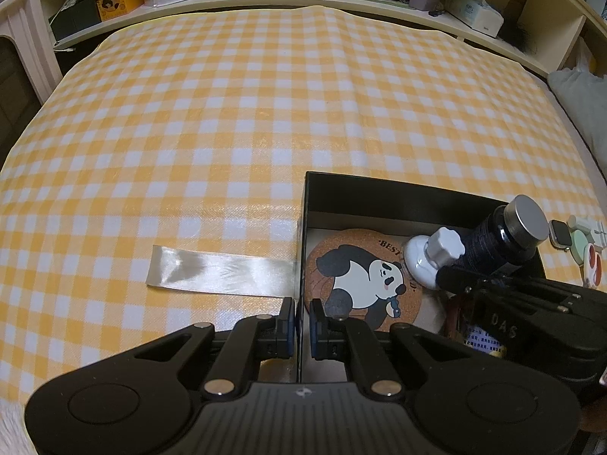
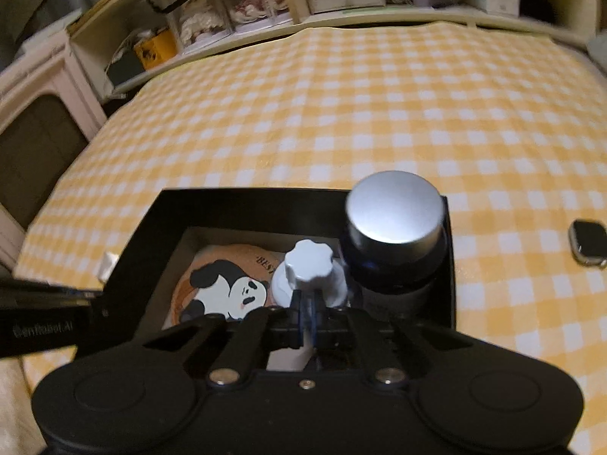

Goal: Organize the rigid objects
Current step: 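Carry the suction cup into the black box and lower it beside the bottle, then open the right tool and withdraw it from the box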

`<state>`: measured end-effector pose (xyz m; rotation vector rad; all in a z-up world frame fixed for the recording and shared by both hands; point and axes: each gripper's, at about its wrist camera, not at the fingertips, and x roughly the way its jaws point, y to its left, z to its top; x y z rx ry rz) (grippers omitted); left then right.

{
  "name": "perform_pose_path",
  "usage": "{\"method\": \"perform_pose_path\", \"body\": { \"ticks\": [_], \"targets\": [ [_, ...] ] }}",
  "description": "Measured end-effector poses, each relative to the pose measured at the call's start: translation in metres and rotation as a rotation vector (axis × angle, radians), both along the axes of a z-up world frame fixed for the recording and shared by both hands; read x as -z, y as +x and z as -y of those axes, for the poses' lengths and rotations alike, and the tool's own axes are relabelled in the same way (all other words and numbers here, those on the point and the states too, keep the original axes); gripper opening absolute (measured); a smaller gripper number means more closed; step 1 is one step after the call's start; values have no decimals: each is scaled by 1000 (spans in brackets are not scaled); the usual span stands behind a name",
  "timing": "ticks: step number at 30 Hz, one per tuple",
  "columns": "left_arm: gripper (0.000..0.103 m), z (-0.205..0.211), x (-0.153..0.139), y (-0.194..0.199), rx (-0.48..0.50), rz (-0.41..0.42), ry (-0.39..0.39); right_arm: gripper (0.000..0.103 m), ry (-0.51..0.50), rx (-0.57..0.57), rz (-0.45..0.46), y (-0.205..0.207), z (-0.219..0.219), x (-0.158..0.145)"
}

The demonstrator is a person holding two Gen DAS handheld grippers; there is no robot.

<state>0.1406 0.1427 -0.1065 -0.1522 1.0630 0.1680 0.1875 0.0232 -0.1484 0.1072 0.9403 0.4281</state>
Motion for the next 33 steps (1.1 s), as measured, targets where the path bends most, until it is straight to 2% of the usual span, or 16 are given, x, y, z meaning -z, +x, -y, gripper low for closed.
{"method": "perform_pose_path", "body": {
  "ticks": [7,14,24,26,28,29,31,33],
  "targets": [
    [8,0,0,0,0,0,0,4,-27,-11,10,-6,-2,-6],
    [8,0,1,0,0,2,2,5,-66,0,52,-20,-6,-25],
    [8,1,1,0,1,0,1,23,-29,58,126,-34,16,-59],
    [8,0,1,0,1,0,1,30,-25,74,160,-35,20,-68],
    [8,0,1,0,0,0,0,51,-23,101,198,-37,26,-77],
    [8,0,1,0,1,0,1,56,-25,120,215,-37,30,-81],
    [8,0,1,0,2,0,2,73,-35,168,246,-37,37,-87],
    [8,0,1,0,1,0,1,81,-44,206,269,-35,44,-90]
  ]
}}
